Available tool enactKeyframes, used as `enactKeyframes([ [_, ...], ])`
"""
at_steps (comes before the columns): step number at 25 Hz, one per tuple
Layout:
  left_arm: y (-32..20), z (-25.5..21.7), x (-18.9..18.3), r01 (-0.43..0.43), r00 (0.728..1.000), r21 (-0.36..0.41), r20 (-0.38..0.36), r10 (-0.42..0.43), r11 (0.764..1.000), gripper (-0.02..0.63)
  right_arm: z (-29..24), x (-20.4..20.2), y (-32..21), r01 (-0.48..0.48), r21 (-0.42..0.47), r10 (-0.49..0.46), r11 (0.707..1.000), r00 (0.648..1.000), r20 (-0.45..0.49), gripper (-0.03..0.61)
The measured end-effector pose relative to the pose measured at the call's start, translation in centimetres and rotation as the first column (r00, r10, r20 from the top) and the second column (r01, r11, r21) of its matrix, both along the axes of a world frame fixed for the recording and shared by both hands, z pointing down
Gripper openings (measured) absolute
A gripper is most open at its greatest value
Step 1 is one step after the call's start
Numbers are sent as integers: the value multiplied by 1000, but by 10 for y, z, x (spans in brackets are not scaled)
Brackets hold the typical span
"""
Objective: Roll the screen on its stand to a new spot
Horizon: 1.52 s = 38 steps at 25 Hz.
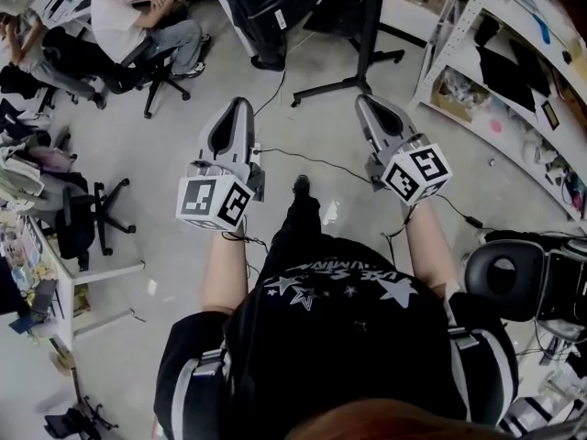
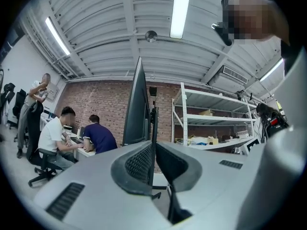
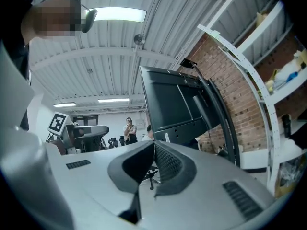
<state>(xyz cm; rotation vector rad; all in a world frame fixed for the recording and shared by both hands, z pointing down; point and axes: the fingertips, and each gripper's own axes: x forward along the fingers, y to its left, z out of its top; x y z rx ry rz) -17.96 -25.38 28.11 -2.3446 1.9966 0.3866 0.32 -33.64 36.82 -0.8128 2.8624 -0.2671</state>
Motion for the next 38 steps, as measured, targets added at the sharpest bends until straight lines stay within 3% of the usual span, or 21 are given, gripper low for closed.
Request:
enactKeyframes([
  [12,-100,-24,-46,-92,996,30,13,92,995,17,-24,-35,-79,-111,18,111,994,994,-7,8],
  [19,-160,-42,-67,-142,989,57,48,139,988,140,-35,-60,-127,-163,29,163,986,987,9,8],
  [23,-191,-53,-78,-137,988,83,85,130,987,295,-39,-72,-150,-190,23,190,982,982,7,8],
  [25,-205,-59,-79,-150,985,93,100,141,984,338,-38,-77,-160,-203,15,203,979,979,10,8],
  [38,-280,-114,-65,-268,960,131,119,253,955,357,-30,-79,-205,-311,-11,312,950,950,31,8],
])
